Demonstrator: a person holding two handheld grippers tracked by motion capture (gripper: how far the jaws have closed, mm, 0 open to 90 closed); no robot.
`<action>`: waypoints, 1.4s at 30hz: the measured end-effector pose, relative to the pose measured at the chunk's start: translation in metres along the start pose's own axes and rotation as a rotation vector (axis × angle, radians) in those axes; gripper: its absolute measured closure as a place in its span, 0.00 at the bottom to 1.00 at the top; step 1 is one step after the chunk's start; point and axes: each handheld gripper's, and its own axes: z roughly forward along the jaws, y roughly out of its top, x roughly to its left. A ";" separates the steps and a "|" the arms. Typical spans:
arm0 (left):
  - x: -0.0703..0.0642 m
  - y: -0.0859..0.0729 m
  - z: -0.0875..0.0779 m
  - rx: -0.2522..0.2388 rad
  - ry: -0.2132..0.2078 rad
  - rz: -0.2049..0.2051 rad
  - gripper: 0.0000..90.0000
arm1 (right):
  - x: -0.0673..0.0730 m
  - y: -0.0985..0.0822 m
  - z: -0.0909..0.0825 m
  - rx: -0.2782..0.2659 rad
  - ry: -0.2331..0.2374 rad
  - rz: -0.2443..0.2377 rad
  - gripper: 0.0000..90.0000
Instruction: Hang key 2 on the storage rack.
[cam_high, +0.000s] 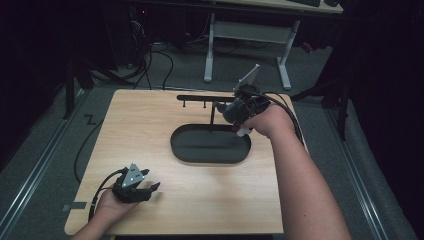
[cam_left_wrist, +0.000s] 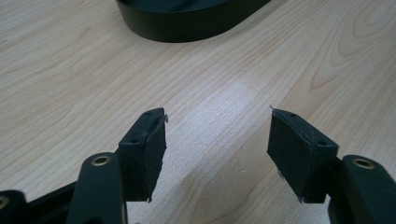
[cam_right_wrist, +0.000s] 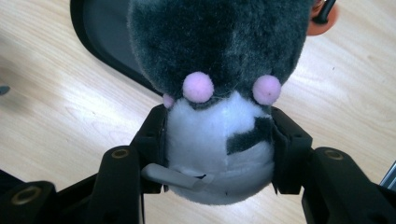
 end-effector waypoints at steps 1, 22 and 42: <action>0.000 0.000 0.000 0.001 0.000 0.001 0.42 | 0.001 0.001 -0.001 -0.007 0.000 -0.002 0.54; -0.001 0.001 0.001 0.015 -0.006 0.006 0.42 | -0.007 -0.011 0.045 0.030 0.001 0.037 0.54; -0.001 0.000 0.002 0.017 0.000 0.003 0.42 | -0.004 -0.001 0.082 0.006 0.039 0.050 0.44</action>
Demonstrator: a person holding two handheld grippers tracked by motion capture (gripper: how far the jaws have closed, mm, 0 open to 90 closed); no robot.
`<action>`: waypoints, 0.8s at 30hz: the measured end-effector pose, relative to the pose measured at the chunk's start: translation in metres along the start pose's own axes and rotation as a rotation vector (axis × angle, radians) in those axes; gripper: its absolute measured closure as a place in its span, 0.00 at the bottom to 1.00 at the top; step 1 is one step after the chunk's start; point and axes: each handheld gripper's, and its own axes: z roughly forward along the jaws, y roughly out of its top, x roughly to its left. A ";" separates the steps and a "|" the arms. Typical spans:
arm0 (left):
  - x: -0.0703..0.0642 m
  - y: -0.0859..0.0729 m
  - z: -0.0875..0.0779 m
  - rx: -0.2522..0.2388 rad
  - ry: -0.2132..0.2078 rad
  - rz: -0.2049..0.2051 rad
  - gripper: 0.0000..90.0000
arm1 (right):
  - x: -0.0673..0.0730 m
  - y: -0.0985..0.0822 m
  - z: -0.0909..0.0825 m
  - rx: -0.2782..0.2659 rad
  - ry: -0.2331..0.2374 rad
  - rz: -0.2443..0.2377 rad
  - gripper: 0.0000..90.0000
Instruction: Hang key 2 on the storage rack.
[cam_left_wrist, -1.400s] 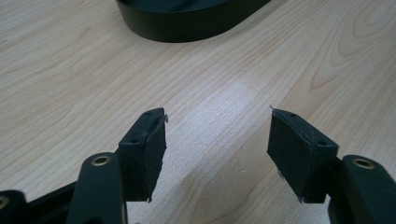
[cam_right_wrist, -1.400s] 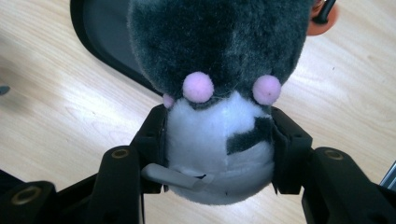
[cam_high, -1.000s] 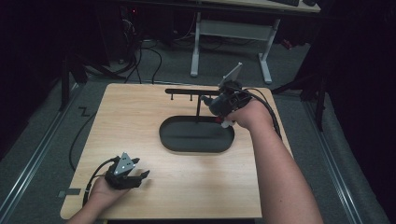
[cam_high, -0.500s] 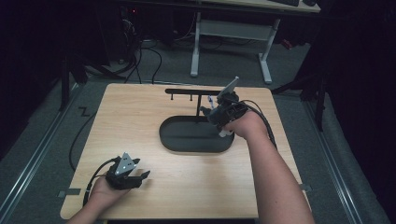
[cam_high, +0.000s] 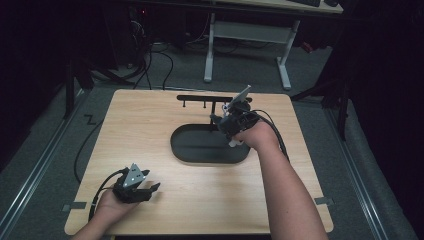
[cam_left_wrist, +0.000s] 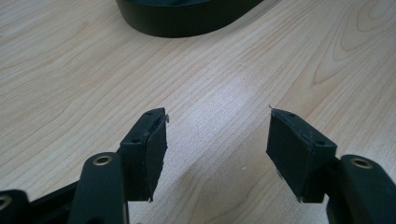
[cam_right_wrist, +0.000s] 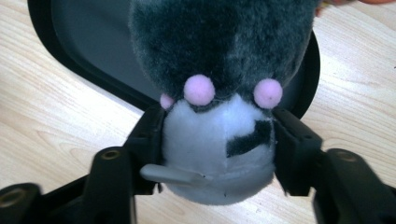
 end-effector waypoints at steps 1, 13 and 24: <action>0.000 0.000 0.000 0.003 -0.002 0.000 0.42 | 0.000 0.001 0.000 -0.006 0.008 0.011 0.41; -0.001 0.001 0.000 -0.005 0.000 0.001 0.42 | -0.002 -0.004 -0.004 -0.041 0.017 0.027 0.34; -0.002 0.002 0.002 0.003 -0.007 0.011 0.42 | -0.006 -0.027 0.005 -0.062 0.016 0.031 0.34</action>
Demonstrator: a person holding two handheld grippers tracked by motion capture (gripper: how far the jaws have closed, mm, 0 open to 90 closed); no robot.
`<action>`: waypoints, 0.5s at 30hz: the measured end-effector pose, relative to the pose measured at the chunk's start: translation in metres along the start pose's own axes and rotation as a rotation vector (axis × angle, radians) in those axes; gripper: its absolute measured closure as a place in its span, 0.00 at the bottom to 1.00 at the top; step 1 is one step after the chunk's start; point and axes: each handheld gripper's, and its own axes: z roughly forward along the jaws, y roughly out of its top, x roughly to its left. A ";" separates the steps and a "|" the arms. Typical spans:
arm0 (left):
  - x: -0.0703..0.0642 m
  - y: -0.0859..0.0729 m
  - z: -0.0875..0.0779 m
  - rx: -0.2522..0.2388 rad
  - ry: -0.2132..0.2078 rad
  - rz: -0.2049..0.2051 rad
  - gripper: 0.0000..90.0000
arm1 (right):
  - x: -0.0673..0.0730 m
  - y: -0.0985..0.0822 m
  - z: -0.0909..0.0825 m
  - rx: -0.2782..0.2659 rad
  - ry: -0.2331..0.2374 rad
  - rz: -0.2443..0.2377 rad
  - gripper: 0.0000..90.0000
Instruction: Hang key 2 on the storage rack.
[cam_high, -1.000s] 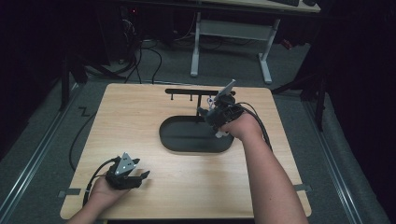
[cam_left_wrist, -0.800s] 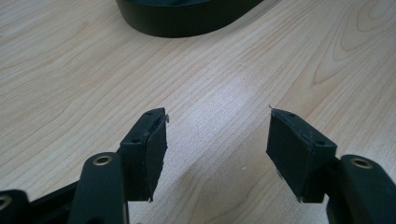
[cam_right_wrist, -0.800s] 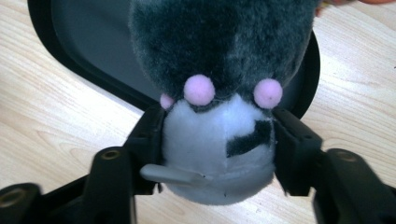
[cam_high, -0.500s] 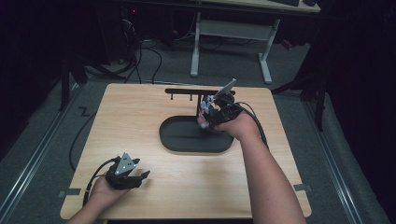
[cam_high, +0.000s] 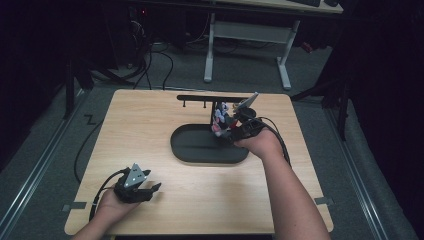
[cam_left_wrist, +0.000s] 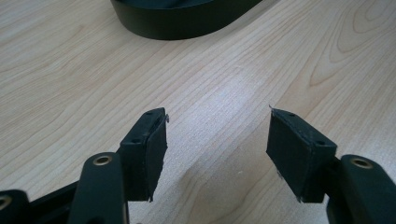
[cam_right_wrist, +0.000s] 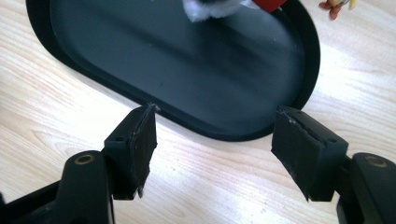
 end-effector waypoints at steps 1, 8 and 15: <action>-0.001 0.000 0.001 -0.005 0.002 -0.001 0.42 | 0.000 -0.003 0.001 -0.001 0.001 0.009 0.34; -0.002 0.000 0.002 0.001 -0.001 0.002 0.42 | -0.003 -0.029 0.019 -0.007 0.009 -0.021 0.33; -0.002 0.000 0.004 0.008 -0.005 0.008 0.42 | -0.001 -0.060 0.044 -0.045 0.023 -0.053 0.33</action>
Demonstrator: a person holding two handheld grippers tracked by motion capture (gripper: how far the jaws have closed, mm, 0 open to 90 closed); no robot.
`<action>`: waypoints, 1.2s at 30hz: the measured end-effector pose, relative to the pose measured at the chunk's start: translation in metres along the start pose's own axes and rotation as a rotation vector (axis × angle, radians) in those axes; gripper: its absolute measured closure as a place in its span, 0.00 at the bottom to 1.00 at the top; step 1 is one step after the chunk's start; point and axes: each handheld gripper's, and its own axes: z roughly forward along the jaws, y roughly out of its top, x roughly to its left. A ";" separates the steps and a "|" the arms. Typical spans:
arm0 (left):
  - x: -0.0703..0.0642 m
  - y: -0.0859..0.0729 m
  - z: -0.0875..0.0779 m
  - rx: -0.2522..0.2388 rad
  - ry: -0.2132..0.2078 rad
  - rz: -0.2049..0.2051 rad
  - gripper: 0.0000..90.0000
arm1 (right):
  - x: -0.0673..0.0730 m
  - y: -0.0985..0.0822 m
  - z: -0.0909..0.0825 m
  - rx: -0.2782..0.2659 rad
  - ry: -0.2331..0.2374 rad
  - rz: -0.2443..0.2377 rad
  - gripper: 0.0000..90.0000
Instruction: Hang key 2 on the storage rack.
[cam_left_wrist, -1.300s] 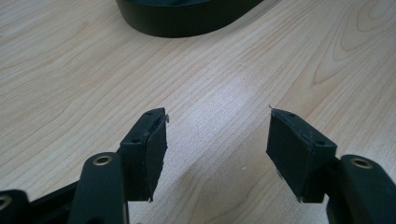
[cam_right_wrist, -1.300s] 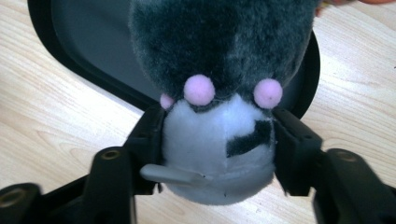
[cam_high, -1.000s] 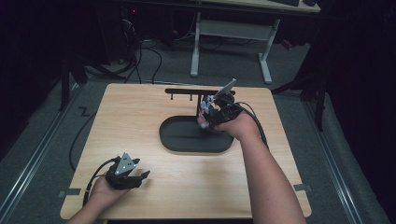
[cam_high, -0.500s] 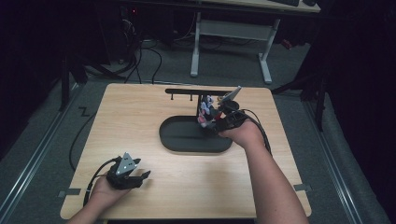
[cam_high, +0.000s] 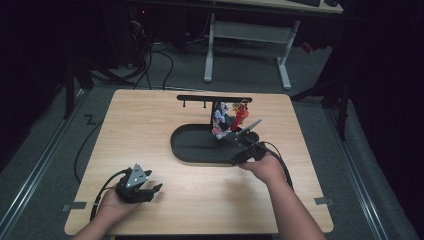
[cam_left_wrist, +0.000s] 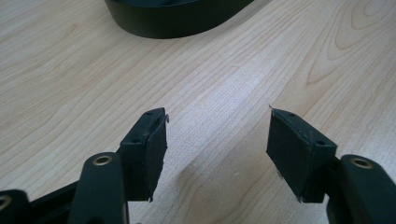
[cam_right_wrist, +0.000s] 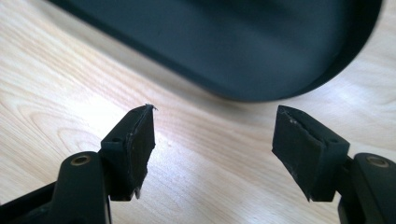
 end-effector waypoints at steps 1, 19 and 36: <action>0.000 0.000 0.000 0.000 0.000 0.001 0.42 | 0.001 -0.005 0.004 -0.007 0.005 -0.002 0.33; -0.002 0.001 -0.003 -0.040 -0.060 -0.039 0.42 | 0.021 -0.113 0.039 -0.433 -0.056 -0.037 0.19; -0.011 0.000 -0.006 -0.062 -0.089 -0.073 0.41 | 0.025 -0.160 0.039 -0.580 -0.080 -0.001 0.14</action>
